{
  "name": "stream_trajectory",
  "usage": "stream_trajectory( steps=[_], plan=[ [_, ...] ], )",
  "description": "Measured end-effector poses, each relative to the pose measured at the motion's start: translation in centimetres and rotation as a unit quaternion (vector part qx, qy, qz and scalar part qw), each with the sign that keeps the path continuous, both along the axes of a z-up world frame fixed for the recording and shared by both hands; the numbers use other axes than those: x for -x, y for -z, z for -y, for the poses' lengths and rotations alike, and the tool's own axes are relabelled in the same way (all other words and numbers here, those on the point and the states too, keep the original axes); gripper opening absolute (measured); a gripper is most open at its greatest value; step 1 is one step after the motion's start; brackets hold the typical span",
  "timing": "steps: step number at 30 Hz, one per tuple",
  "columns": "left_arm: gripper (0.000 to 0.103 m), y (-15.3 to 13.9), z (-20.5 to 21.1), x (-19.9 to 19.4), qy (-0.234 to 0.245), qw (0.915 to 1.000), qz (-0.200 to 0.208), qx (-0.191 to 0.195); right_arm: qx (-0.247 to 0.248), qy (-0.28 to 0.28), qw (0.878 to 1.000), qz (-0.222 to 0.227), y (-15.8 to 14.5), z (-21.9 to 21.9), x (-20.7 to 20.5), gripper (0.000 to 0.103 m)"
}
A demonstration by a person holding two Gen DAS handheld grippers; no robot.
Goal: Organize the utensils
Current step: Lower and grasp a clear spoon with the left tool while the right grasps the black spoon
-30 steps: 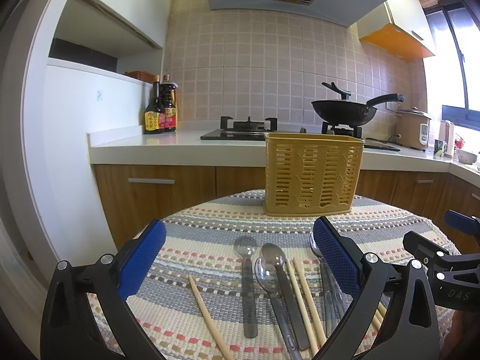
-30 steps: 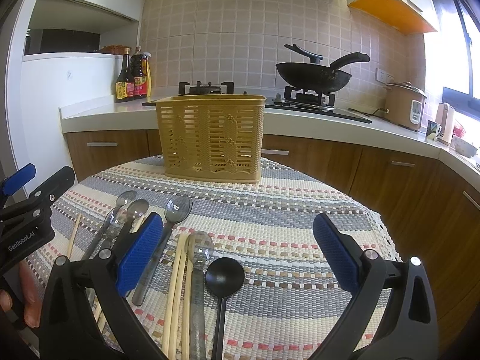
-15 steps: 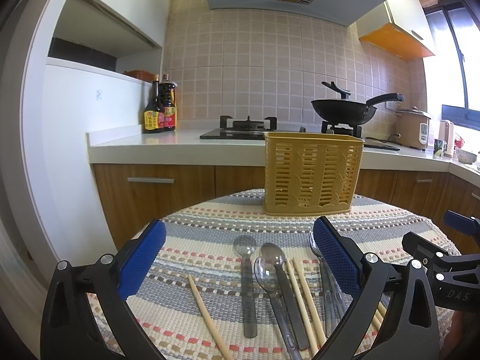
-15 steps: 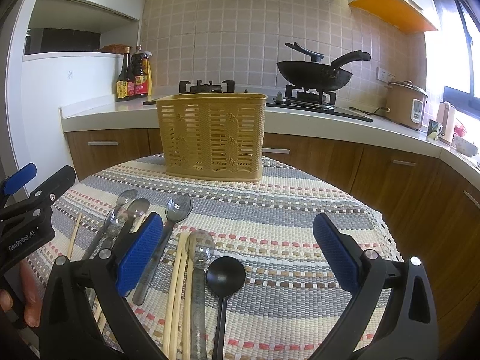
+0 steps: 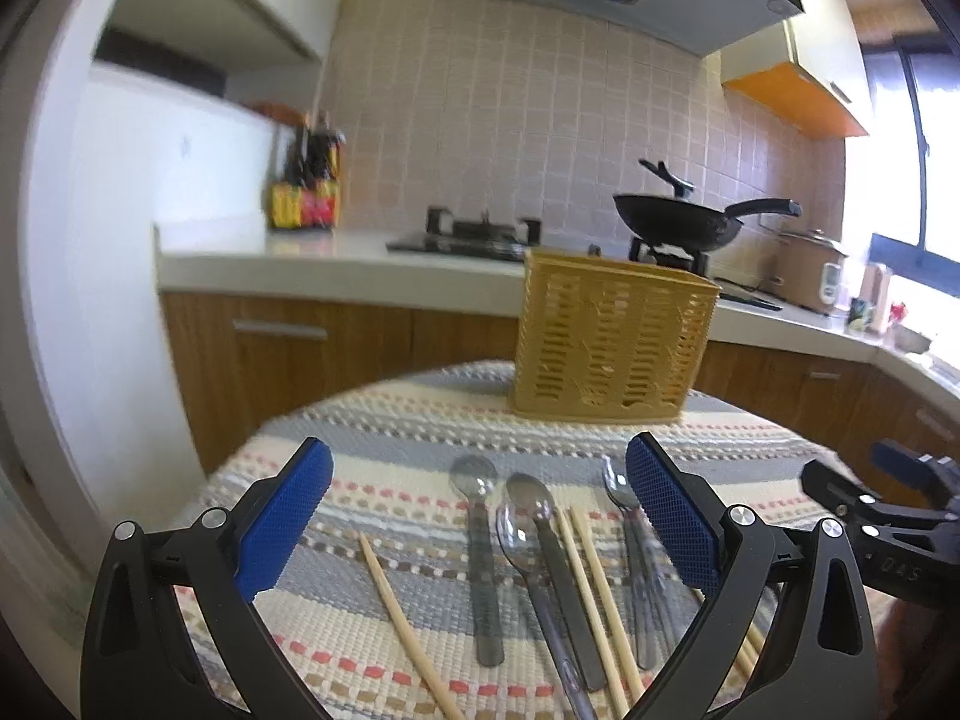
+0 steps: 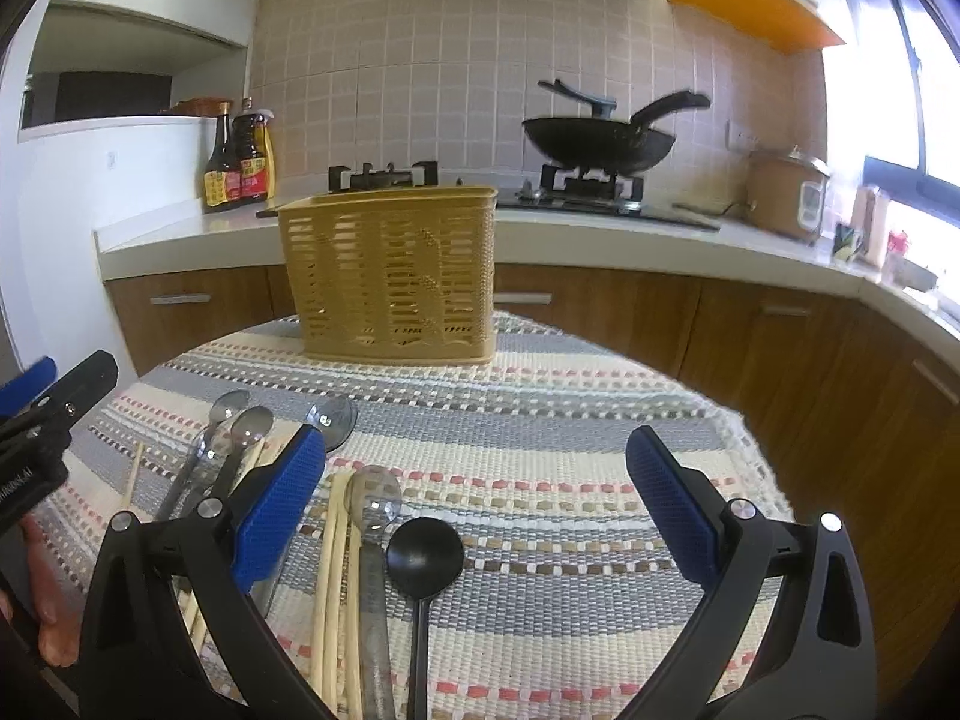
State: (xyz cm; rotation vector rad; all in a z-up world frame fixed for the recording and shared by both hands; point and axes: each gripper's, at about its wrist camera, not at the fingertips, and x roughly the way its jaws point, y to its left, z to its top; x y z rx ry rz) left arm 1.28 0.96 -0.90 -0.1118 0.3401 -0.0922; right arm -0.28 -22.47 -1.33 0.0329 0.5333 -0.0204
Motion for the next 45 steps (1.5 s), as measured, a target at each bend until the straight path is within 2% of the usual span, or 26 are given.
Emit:
stream_trajectory(
  steps=[1,3,6,7,9,13,16,18,20,21,23,26,28,31,36,38,39,41,43,45],
  plan=[
    [0.092,-0.2,-0.5,-0.6,0.015,0.9996,-0.022,0.004,-0.005,0.004,1.0,-0.018,0.1,0.3,-0.5,0.096],
    [0.082,-0.7,-1.4,-1.8,0.05,0.9972,-0.055,0.007,-0.018,0.001,0.999,-0.051,-0.1,0.9,-1.4,0.096],
    [0.076,-1.4,-2.6,-3.9,0.106,0.988,-0.111,0.014,-0.023,0.0,0.994,-0.104,-0.6,1.5,-2.9,0.095],
    [0.076,-1.6,-3.2,-5.0,0.124,0.9817,-0.143,0.017,-0.023,-0.005,0.992,-0.123,-0.7,1.6,-3.4,0.093],
    [0.065,-1.4,-3.9,-6.4,0.141,0.9722,-0.185,0.028,-0.023,-0.013,0.988,-0.153,-0.8,1.8,-4.4,0.085],
    [0.057,-0.3,-5.4,-9.3,0.176,0.9435,-0.272,0.069,-0.045,-0.042,0.972,-0.228,-0.3,2.1,-6.2,0.067],
    [0.048,0.6,-5.1,-10.3,0.181,0.9329,-0.305,0.065,-0.051,-0.066,0.96,-0.268,0.1,1.7,-6.9,0.055],
    [0.043,0.9,-4.9,-10.9,0.177,0.9281,-0.322,0.06,-0.052,-0.075,0.953,-0.287,0.1,1.5,-7.2,0.052],
    [0.04,1.5,-4.3,-11.8,0.184,0.9185,-0.345,0.057,-0.061,-0.083,0.946,-0.308,0.4,1.5,-7.5,0.047],
    [0.04,1.7,-4.0,-12.0,0.19,0.9143,-0.352,0.061,-0.065,-0.086,0.943,-0.315,0.5,1.5,-7.7,0.045],
    [0.04,2.3,-3.2,-11.9,0.217,0.8997,-0.371,0.077,-0.075,-0.092,0.933,-0.34,1.1,1.7,-7.7,0.038],
    [0.04,3.2,-2.0,-11.5,0.235,0.8868,-0.391,0.076,-0.091,-0.104,0.92,-0.366,1.8,1.7,-7.9,0.037],
    [0.04,3.9,-1.0,-11.3,0.235,0.8834,-0.4,0.065,-0.093,-0.107,0.915,-0.378,2.3,1.6,-8.1,0.035],
    [0.034,4.7,0.2,-11.0,0.235,0.878,-0.413,0.06,-0.087,-0.108,0.911,-0.389,2.7,1.3,-8.4,0.03],
    [0.029,5.6,2.4,-10.6,0.233,0.876,-0.42,0.042,-0.078,-0.116,0.901,-0.411,3.8,0.3,-8.1,0.028],
    [0.029,5.7,3.0,-10.4,0.231,0.8778,-0.418,0.036,-0.065,-0.112,0.898,-0.419,4.4,-0.2,-7.7,0.028],
    [0.027,5.7,2.9,-10.6,0.228,0.8784,-0.419,0.032,-0.052,-0.112,0.902,-0.414,4.5,-0.6,-7.5,0.028],
    [0.024,5.8,3.2,-10.6,0.225,0.8801,-0.417,0.02,-0.029,-0.111,0.904,-0.411,4.6,-1.5,-7.1,0.023],
    [0.023,5.7,3.6,-10.3,0.221,0.8818,-0.417,0.0,-0.019,-0.116,0.904,-0.412,4.8,-2.2,-7.0,0.01],
    [0.018,5.6,3.9,-10.2,0.22,0.8804,-0.42,-0.014,-0.011,-0.113,0.906,-0.408,4.9,-2.3,-7.0,0.007]
  ],
)
